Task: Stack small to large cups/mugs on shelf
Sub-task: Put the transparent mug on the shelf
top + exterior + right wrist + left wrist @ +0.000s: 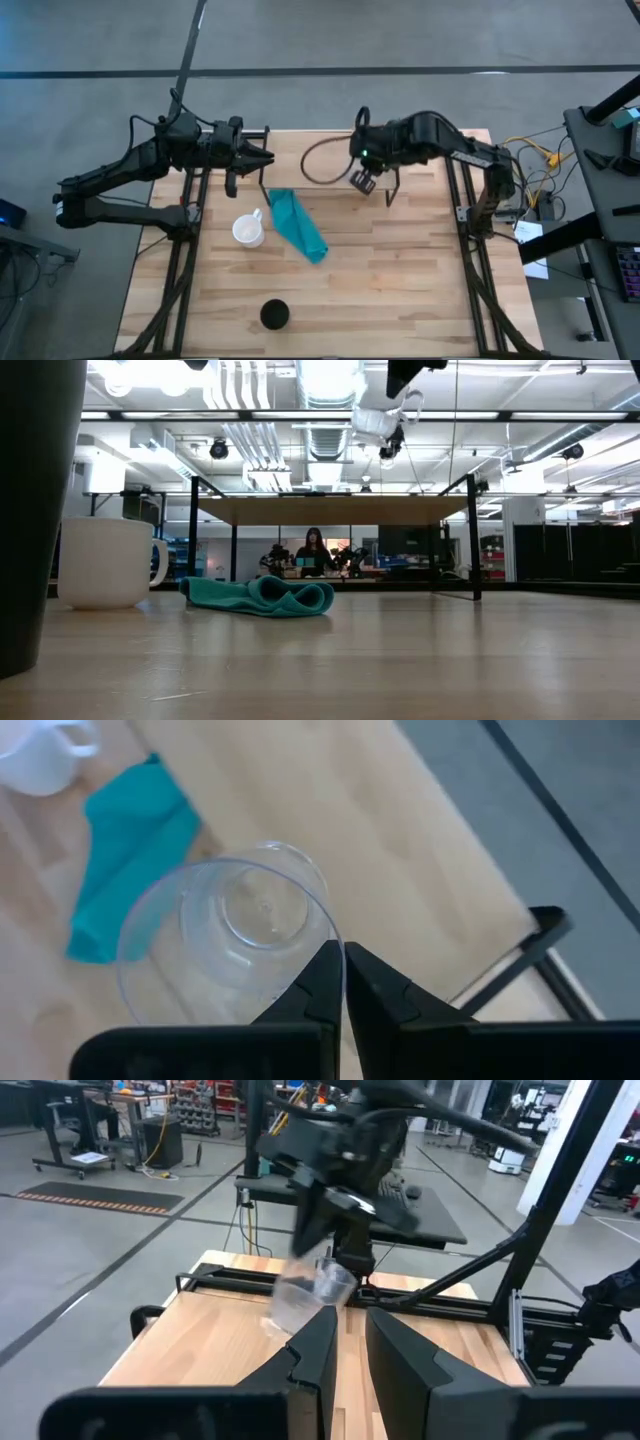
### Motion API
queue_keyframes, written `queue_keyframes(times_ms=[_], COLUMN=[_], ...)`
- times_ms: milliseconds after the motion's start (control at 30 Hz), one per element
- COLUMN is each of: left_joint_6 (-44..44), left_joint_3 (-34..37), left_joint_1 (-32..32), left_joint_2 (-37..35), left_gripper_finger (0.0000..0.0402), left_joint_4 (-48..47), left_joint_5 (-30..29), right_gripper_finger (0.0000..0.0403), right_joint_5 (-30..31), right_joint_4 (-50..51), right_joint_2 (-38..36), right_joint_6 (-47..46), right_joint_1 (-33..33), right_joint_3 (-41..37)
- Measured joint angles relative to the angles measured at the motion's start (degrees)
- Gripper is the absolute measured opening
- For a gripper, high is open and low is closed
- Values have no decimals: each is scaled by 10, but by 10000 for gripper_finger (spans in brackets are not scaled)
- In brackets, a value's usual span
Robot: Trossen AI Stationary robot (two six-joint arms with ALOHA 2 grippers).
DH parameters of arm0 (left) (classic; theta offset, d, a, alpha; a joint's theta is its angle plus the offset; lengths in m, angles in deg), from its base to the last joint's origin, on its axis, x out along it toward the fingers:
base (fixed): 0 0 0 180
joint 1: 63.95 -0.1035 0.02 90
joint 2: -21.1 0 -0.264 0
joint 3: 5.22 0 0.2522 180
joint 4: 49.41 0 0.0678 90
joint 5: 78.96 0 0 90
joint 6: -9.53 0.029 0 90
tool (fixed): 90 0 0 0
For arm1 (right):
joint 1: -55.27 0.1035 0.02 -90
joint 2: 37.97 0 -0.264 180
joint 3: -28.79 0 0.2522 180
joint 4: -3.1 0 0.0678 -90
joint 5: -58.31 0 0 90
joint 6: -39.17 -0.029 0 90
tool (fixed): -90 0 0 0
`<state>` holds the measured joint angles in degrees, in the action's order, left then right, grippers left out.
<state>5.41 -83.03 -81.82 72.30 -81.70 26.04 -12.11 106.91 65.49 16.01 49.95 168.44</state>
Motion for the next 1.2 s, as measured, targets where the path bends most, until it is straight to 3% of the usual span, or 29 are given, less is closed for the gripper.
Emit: queue_keyframes(times_ms=[633, 867, 1000, 1200], left_joint_6=[0, 0, 0, 0], left_joint_3=[5, 7, 7, 7], left_joint_1=[0, 0, 0, 0], left_joint_2=[0, 4, 6, 10], left_gripper_finger=[44, 44, 44, 44], left_joint_4=[0, 0, 1, 1], left_joint_5=[0, 0, 0, 0], right_gripper_finger=[8, 8, 8, 8], right_joint_5=[-38, -69, -122, -125], right_joint_4=[0, 0, 0, 0], right_joint_2=[0, 2, 9, 23], right_joint_6=[101, 107, 128, 148], right_joint_1=[-118, -152, -173, -186], right_joint_3=[0, -1, -1, -1])
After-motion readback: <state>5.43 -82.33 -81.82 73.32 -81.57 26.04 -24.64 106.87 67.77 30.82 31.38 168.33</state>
